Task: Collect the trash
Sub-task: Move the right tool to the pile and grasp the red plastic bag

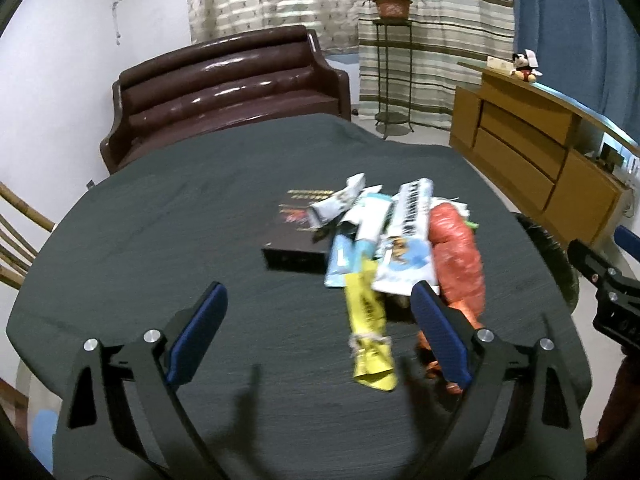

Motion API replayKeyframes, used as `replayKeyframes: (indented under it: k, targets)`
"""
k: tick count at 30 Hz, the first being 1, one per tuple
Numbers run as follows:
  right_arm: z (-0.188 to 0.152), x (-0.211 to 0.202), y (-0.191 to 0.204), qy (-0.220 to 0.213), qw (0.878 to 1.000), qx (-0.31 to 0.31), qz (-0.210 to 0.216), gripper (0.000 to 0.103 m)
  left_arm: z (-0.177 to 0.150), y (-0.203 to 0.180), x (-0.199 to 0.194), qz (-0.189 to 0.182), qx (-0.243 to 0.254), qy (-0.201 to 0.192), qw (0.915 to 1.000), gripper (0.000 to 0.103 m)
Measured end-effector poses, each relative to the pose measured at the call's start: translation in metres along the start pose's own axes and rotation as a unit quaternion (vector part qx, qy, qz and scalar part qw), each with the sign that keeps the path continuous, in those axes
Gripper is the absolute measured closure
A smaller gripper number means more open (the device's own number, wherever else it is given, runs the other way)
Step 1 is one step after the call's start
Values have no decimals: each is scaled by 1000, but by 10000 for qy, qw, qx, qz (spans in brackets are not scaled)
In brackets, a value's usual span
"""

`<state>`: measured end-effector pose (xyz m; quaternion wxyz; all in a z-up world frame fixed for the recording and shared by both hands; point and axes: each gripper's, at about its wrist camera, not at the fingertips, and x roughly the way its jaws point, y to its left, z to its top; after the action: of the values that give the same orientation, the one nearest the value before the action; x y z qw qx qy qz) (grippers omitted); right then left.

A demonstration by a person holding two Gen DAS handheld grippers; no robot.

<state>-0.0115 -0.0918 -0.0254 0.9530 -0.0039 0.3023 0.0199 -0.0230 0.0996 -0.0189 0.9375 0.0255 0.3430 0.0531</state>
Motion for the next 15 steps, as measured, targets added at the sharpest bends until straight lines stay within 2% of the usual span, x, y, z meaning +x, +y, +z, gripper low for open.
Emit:
replayKeyframes:
  k: [2,4,6,9,15]
  targets:
    - [4,0,10,21,9999,-60,106,18,0,8,0,20,-68,39,10000,12]
    - [8,2,21,107,9997,-150,188,32,-1,15,1,20,-116,82,9999,12]
    - [11,4,29,207,9991,-181,322,37,-2,22,1,1,-147,121,9998,12]
    - [11,0,44,264,9981,-297,474,37,-2,26,1,-1,-167,164,9997,12]
    - [14,5,54,386,9976,-373,446,37,-6,32,1,-123,-216,248,9994,12]
